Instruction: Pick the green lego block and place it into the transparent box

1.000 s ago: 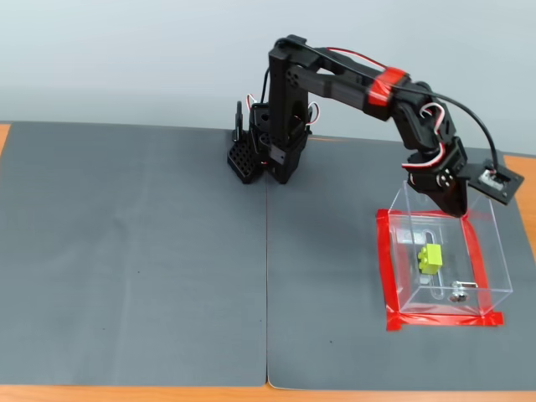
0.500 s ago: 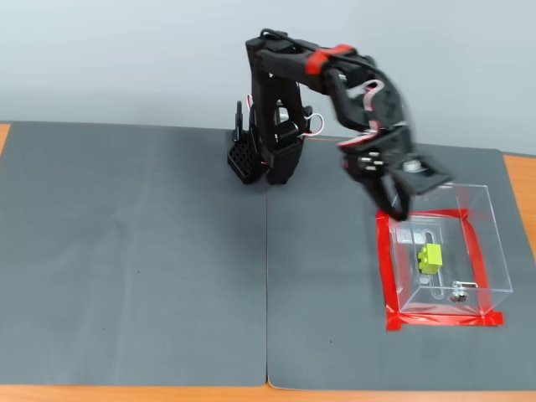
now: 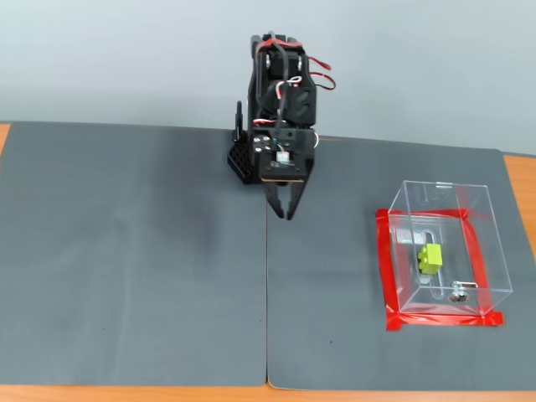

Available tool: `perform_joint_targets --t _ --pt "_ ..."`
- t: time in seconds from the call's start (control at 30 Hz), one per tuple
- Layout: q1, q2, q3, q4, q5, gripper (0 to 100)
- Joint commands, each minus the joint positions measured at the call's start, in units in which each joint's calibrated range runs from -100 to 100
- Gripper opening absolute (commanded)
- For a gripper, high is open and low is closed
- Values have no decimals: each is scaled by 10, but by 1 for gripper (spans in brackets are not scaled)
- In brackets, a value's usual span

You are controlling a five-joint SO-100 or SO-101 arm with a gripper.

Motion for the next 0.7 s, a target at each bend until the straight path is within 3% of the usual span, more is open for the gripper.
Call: perform_joint_targets --t 0.0,0.67 --pt "14 -62 41 -6 2 2" --pt "14 -338 360 -112 2 2"
